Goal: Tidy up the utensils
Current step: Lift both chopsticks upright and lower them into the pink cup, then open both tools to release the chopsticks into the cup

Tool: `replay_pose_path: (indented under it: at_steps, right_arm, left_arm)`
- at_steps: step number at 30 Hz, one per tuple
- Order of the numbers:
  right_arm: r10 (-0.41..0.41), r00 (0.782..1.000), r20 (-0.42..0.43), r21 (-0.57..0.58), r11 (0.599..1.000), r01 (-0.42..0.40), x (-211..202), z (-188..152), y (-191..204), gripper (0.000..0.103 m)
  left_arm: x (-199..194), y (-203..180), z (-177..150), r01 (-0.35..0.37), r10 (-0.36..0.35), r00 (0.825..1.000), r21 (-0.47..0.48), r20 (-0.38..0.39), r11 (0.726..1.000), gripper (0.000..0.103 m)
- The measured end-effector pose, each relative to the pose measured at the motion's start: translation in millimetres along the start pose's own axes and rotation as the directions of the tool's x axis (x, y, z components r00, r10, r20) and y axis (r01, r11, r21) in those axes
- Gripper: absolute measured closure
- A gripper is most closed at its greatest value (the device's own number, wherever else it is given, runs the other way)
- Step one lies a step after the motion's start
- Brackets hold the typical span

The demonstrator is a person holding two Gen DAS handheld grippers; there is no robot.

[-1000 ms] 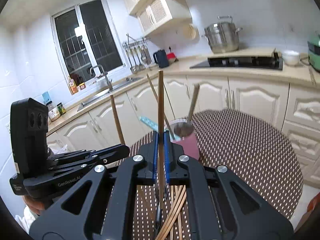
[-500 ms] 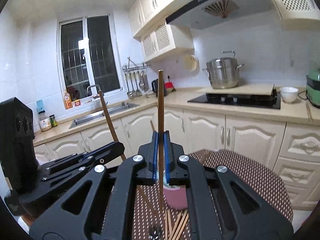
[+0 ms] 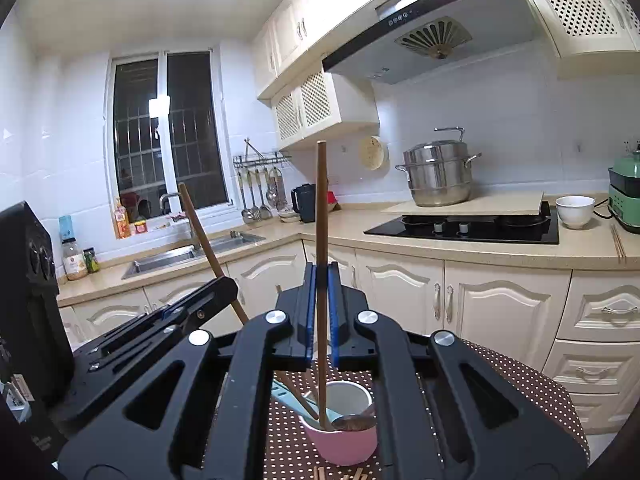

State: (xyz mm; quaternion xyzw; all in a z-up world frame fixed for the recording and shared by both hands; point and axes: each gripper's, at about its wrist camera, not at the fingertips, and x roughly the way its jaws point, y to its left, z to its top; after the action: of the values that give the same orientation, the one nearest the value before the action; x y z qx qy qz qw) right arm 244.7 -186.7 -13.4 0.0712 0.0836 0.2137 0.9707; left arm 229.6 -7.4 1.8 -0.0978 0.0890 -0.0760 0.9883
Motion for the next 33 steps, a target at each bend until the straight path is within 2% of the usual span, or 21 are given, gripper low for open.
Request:
replay_pose_path:
  at_steps: [11, 19, 21, 22, 27, 31, 33]
  right_arm:
    - [-0.005, 0.999, -0.034, 0.0, 1.0, 0.005, 15, -13, -7, 0.097]
    - [-0.005, 0.997, -0.076, 0.002, 1.0, 0.005, 21, -21, -6, 0.097]
    - [-0.002, 0.997, -0.083, 0.002, 1.0, 0.003, 21, -23, -6, 0.097]
    - [-0.003, 0.996, -0.086, 0.001, 1.0, 0.003, 21, -23, -5, 0.096]
    - [-0.004, 0.995, -0.1, 0.0, 1.0, 0.004, 21, -24, -4, 0.096]
    - [-0.008, 0.993, -0.119, -0.001, 1.0, 0.008, 22, -28, -2, 0.096]
    - [-0.011, 0.992, -0.126, -0.003, 1.0, 0.011, 22, -30, -1, 0.096]
  left_arm:
    - [33, 8, -28, -0.018, 0.018, 0.996, 0.003, -0.089, 1.0, 0.098]
    - [38, 11, -42, -0.003, 0.006, 0.988, 0.016, -0.155, 1.0, 0.096]
    - [35, 12, -43, 0.009, -0.008, 0.986, 0.004, -0.167, 1.0, 0.088]
    - [34, 12, -43, 0.007, -0.007, 0.986, 0.002, -0.167, 1.0, 0.078]
    - [26, 18, -41, -0.003, 0.001, 0.986, -0.014, -0.166, 1.0, 0.075]
    - [16, 25, -38, -0.014, 0.008, 0.987, -0.034, -0.16, 0.999, 0.065]
    - [12, 26, -38, -0.027, 0.021, 0.987, -0.033, -0.156, 0.999, 0.065]
